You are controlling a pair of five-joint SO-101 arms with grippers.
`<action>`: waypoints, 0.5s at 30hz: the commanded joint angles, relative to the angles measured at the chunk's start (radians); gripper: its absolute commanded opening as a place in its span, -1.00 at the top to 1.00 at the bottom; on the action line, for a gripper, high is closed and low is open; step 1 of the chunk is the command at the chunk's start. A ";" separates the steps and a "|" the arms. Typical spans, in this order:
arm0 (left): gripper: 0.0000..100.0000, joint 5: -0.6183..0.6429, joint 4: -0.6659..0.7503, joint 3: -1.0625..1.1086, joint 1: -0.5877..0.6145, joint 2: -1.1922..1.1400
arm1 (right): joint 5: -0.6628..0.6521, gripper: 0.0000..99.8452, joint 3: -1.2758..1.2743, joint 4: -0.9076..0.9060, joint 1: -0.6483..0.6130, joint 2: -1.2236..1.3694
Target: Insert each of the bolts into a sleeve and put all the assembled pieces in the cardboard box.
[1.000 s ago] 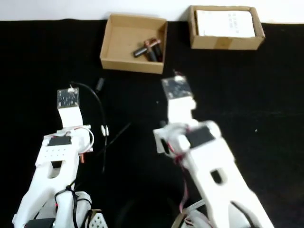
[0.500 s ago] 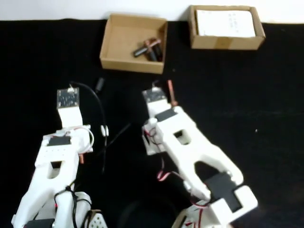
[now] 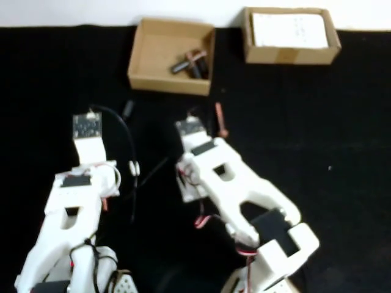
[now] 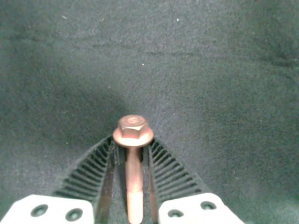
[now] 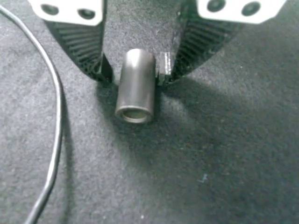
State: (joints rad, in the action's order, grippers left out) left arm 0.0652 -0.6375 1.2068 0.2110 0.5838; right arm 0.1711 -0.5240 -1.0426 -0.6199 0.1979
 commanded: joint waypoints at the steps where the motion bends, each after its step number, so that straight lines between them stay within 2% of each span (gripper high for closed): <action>1: 0.98 -0.003 0.014 -0.004 0.007 0.025 | 0.005 0.60 0.002 0.007 0.005 0.038; 8: 0.98 -0.003 0.014 -0.004 0.007 0.025 | 0.002 0.60 0.019 0.007 0.001 0.036; 15: 0.98 -0.003 0.014 -0.004 0.007 0.025 | -0.124 0.60 0.111 0.008 0.002 0.041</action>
State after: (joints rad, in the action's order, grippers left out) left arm 0.0652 -0.6375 1.2068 0.2110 0.5838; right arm 0.0760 -0.4641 -1.0472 -0.6214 0.2271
